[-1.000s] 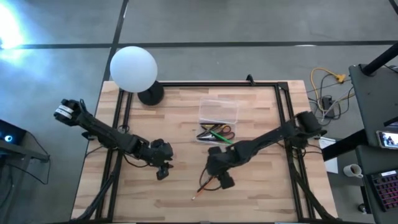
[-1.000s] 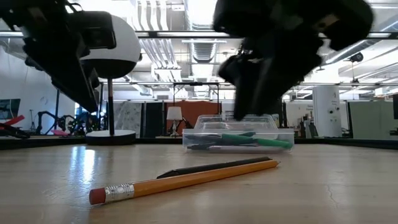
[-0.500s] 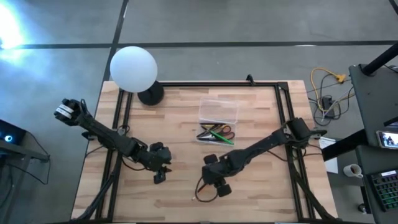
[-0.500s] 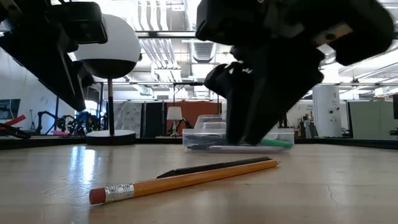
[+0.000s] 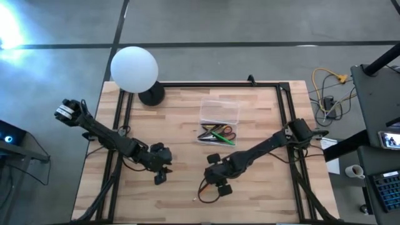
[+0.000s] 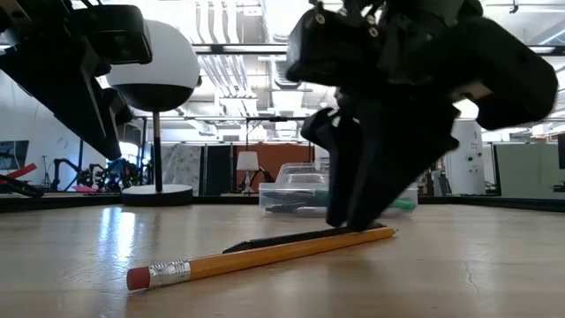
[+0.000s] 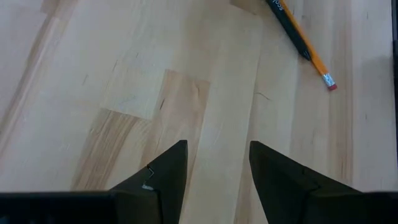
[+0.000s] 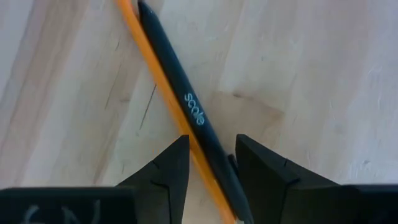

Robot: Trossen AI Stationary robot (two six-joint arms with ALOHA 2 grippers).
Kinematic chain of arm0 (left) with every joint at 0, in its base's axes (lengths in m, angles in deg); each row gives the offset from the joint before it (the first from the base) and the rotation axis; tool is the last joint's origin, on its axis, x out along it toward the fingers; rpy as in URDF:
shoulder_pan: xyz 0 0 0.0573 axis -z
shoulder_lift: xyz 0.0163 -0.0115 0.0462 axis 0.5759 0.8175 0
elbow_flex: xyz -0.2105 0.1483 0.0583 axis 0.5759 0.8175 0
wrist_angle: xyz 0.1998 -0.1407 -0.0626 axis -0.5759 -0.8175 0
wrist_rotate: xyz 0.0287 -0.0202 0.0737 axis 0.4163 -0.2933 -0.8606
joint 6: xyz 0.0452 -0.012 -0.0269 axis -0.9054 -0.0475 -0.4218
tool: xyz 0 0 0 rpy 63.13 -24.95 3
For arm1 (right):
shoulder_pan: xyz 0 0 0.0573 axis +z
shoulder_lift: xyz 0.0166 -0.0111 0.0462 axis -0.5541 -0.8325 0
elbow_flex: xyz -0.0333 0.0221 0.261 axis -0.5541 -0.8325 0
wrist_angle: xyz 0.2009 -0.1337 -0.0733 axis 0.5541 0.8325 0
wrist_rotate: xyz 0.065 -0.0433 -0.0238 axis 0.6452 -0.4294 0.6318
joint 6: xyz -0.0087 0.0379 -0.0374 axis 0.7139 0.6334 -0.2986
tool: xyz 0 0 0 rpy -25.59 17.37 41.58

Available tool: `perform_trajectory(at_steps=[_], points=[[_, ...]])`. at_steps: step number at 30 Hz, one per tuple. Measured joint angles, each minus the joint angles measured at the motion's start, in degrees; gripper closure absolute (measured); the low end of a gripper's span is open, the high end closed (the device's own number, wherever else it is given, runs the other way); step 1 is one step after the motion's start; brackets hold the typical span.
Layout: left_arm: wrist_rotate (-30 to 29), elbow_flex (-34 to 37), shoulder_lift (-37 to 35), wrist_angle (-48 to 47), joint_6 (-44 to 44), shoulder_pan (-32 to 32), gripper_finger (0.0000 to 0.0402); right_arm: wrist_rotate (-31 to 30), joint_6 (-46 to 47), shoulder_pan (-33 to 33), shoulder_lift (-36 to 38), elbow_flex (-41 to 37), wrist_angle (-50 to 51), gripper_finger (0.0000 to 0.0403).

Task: Pick & place school supplies into a supply box
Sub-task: Put the black pen into the supply box

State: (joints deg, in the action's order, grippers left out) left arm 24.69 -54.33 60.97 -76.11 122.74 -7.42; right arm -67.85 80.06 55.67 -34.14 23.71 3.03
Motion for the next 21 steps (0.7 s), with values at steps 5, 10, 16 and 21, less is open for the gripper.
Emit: perform_trajectory(at_steps=[5,10,16,21], points=[[0.00,0.00,0.00,0.00,0.01,0.00,0.0245,-0.12,0.62,-0.16,0.00,-0.35,-1.03,0.0278],[0.00,0.14,0.00,0.06,1.35,0.00,0.0245,-0.12,0.58,-0.17,0.00,0.10,-2.11,0.0281],[0.00,0.02,0.00,0.09,1.64,0.00,0.0245,-0.21,0.58,-0.24,0.00,-1.18,-2.93,0.0290],[-0.04,0.26,0.00,0.27,2.89,0.00,0.0245,-1.01,1.87,-0.55,0.11,-2.64,-3.91,0.0305]])
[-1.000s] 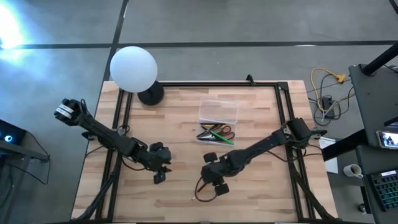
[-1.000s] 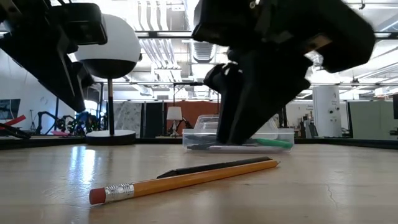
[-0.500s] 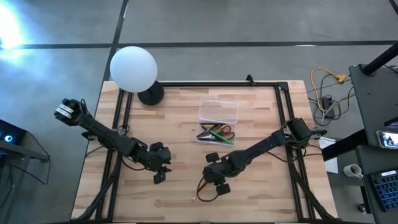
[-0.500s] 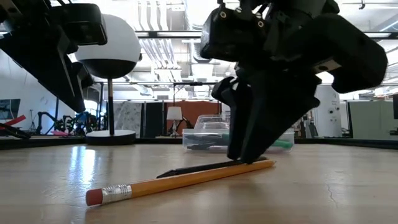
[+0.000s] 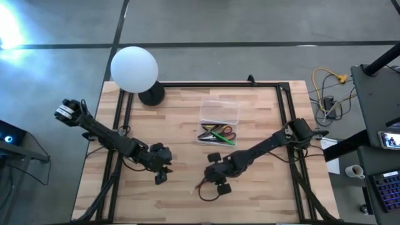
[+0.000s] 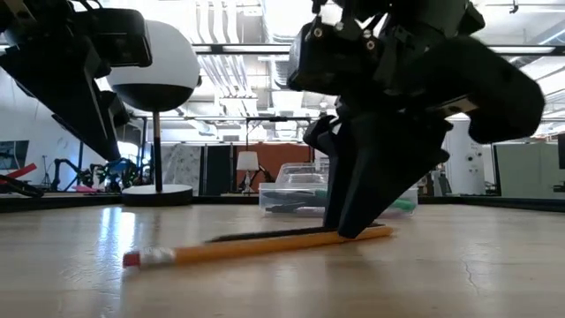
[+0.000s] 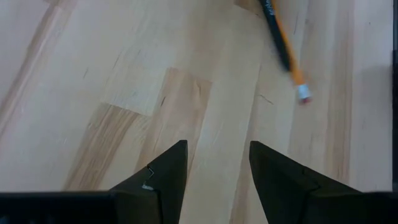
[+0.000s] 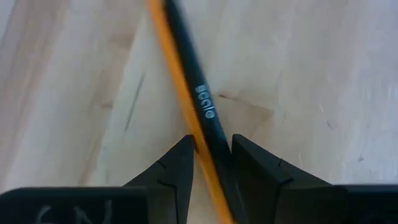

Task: Pick & place school supplies into a supply box
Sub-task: Put the black pen into the supply box

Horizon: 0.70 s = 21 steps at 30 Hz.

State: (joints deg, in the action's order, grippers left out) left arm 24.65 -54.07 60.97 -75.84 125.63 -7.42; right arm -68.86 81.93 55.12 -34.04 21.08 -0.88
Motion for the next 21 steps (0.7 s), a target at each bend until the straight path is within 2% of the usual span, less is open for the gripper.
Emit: perform_trajectory(at_steps=[7,13,21], points=[[-0.02,-0.09,0.00,0.00,0.58,-0.01,0.0245,0.03,3.01,-0.15,-0.02,0.91,-0.82,0.0324],[-0.09,-0.24,0.00,0.01,1.51,-0.02,0.0245,3.31,3.64,-0.24,-0.02,1.02,-0.30,0.0325],[-1.27,-0.26,0.00,0.14,2.05,-0.02,0.0245,3.49,8.03,-0.26,-0.02,0.99,0.36,0.0328]])
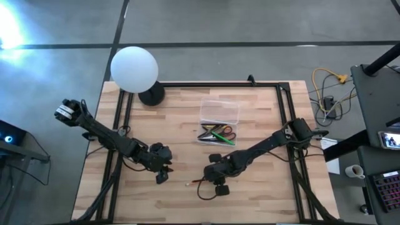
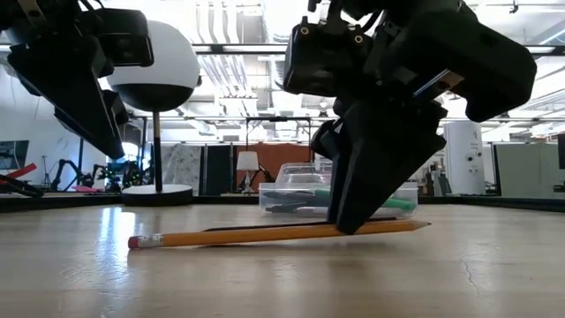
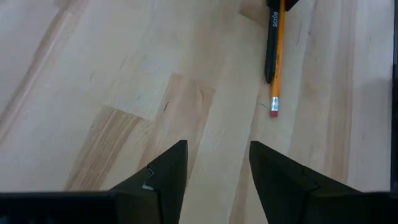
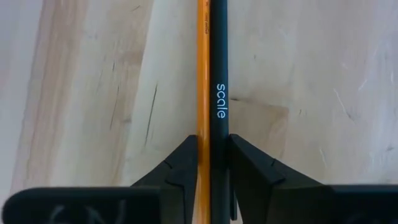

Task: Pick & place school supplies into a supply box
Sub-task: Put the black pen into the supply box

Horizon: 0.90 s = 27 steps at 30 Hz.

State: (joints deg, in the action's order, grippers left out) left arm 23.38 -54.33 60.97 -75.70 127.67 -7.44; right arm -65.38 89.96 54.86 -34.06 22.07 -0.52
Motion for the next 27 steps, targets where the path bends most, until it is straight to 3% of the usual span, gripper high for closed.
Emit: perform_trajectory(at_steps=[13,24,27], points=[[-0.08,0.00,0.00,0.07,0.02,0.00,0.0245,-0.62,-0.14,-0.11,0.19,0.02,1.11,0.0358],[-0.06,0.33,0.00,0.04,0.04,0.00,0.0245,-0.63,0.29,-0.11,0.17,-1.57,0.46,0.0302],[-0.06,0.33,0.00,0.04,0.02,0.00,0.0245,-3.33,0.61,-0.04,0.17,-1.62,0.54,0.0288]])
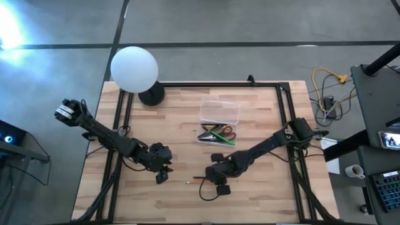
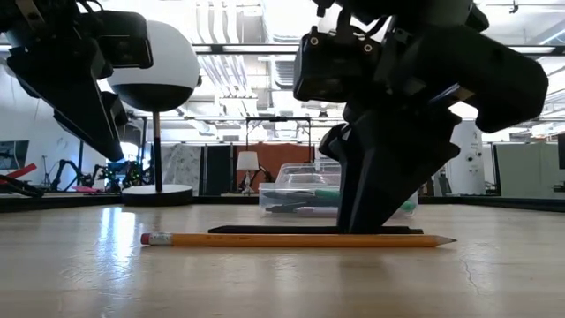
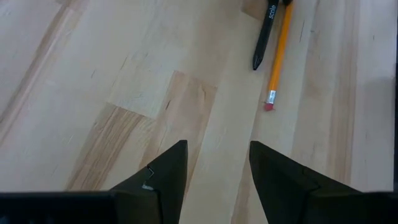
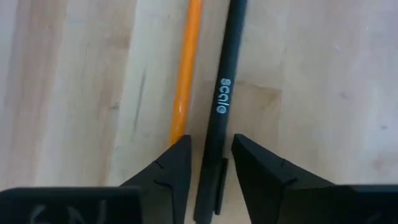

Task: Pick & place school supplies into a supply box
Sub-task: Put the black pen into the supply box

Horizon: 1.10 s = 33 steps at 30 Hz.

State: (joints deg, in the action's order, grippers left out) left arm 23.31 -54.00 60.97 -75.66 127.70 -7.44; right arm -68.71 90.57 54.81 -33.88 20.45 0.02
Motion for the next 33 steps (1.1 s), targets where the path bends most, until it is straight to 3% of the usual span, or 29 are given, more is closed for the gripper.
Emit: perform_trajectory(at_steps=[4,7,12,18,23,28,33], points=[[0.00,0.02,0.00,0.00,0.00,0.00,0.0245,-4.33,-0.01,0.02,0.00,-0.23,0.21,0.0295],[0.02,0.02,0.00,0.00,0.00,0.00,0.0245,-8.22,-1.23,0.04,0.00,-0.35,0.43,0.0325],[0.02,0.04,0.00,0.00,0.01,0.00,0.0245,-8.73,-3.74,-0.02,0.01,-0.34,0.63,0.0382],[0.02,0.04,0.00,0.02,0.02,0.00,0.0245,-7.32,-1.92,-0.13,1.64,0.98,4.79,0.0388],[-0.20,0.04,0.00,0.16,0.02,0.01,0.0245,-13.22,2.64,-0.63,9.69,1.83,5.47,0.0389],[-1.92,0.10,0.00,0.66,0.03,0.00,0.0245,-22.26,8.66,-3.81,16.90,1.61,14.17,0.0390],[-3.30,0.11,0.00,2.21,0.02,0.00,0.0245,-19.38,9.38,-11.16,18.51,-1.15,19.87,0.0390]])
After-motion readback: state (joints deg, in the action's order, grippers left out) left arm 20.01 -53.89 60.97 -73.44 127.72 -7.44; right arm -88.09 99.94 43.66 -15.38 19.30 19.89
